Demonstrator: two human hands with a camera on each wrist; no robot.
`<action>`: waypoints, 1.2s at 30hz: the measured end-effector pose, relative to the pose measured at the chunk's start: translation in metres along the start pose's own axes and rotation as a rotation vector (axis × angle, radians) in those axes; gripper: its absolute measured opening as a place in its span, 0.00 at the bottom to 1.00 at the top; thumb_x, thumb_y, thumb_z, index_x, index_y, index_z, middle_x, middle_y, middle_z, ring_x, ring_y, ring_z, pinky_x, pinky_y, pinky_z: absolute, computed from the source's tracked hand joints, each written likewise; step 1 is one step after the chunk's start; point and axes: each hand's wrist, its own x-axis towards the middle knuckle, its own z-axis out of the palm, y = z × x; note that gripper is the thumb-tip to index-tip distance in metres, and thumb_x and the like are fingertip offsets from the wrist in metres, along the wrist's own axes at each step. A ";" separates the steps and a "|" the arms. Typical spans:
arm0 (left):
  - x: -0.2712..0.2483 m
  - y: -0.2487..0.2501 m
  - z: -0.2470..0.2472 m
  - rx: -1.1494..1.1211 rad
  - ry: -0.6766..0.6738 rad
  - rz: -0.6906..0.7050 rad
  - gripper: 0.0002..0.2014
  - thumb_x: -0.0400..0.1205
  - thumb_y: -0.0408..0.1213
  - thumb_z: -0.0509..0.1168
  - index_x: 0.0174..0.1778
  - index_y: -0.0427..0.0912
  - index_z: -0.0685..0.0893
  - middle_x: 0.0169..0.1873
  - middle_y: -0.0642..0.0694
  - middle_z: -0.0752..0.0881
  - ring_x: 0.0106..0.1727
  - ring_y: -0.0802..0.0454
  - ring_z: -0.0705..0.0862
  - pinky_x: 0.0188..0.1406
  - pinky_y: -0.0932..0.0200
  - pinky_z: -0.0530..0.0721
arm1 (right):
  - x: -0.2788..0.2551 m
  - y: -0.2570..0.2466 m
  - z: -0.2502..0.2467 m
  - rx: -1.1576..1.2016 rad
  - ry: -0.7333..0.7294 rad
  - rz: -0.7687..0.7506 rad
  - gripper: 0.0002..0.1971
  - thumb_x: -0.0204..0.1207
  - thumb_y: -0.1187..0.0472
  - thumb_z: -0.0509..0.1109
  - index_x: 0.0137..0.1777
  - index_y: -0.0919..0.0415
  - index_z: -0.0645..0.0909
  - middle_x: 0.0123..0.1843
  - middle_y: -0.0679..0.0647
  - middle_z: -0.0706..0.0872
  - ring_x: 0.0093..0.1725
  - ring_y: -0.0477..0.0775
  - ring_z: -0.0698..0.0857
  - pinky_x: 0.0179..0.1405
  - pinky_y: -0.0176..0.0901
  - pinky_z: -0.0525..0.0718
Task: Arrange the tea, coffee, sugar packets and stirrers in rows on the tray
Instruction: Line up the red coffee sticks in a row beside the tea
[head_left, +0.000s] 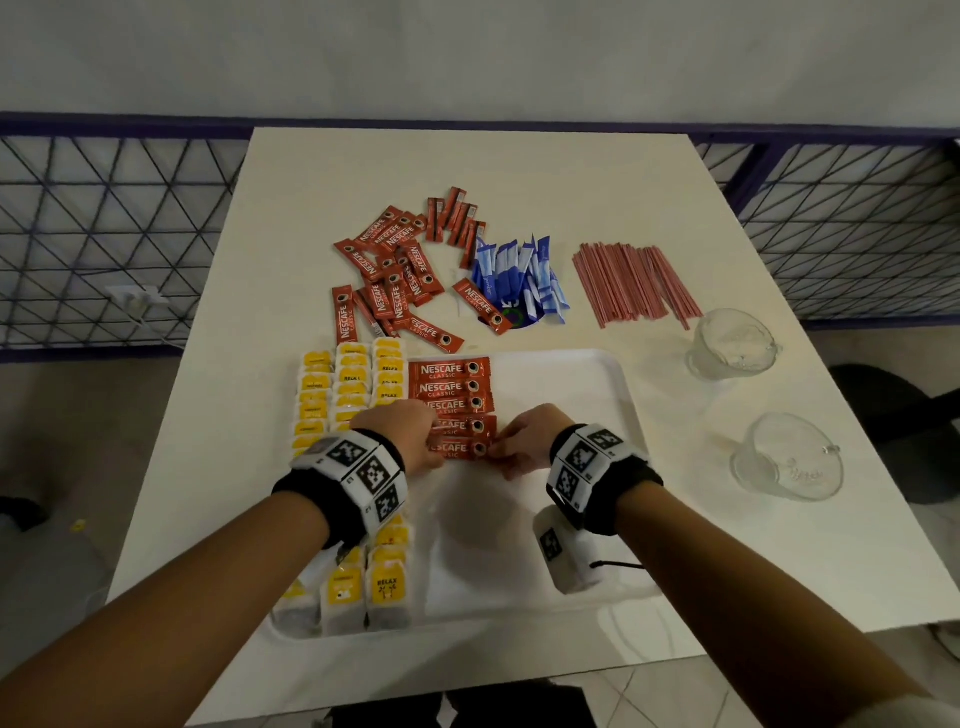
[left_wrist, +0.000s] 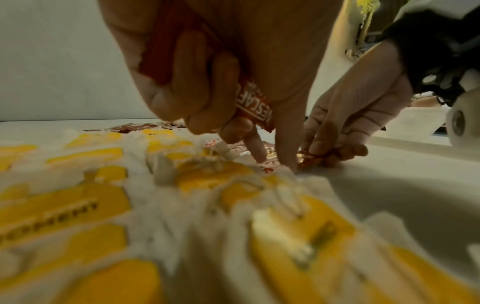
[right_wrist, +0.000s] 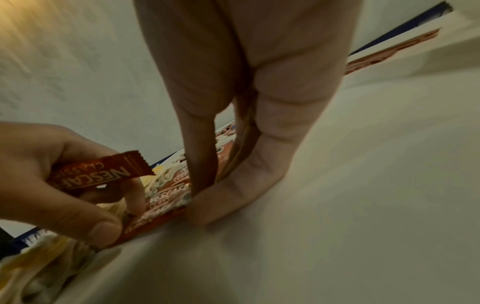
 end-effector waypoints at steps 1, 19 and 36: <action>0.001 0.000 0.000 0.014 0.005 0.003 0.18 0.78 0.53 0.66 0.59 0.47 0.79 0.55 0.49 0.81 0.56 0.48 0.82 0.57 0.51 0.81 | 0.000 -0.001 0.001 -0.012 0.004 0.003 0.12 0.72 0.72 0.71 0.55 0.74 0.80 0.32 0.60 0.82 0.26 0.52 0.83 0.30 0.40 0.86; 0.005 -0.008 -0.003 0.063 -0.006 0.042 0.20 0.78 0.54 0.64 0.62 0.47 0.75 0.59 0.50 0.77 0.59 0.50 0.79 0.56 0.53 0.78 | 0.005 -0.007 0.002 -0.002 0.030 0.066 0.09 0.72 0.71 0.72 0.33 0.70 0.78 0.33 0.63 0.83 0.31 0.57 0.82 0.44 0.49 0.85; -0.013 0.004 -0.037 -0.481 -0.079 0.164 0.16 0.83 0.47 0.60 0.60 0.41 0.82 0.54 0.42 0.85 0.52 0.50 0.81 0.36 0.63 0.71 | -0.020 -0.041 -0.010 -0.176 -0.078 -0.499 0.04 0.74 0.61 0.72 0.46 0.57 0.81 0.34 0.49 0.82 0.28 0.43 0.79 0.29 0.28 0.82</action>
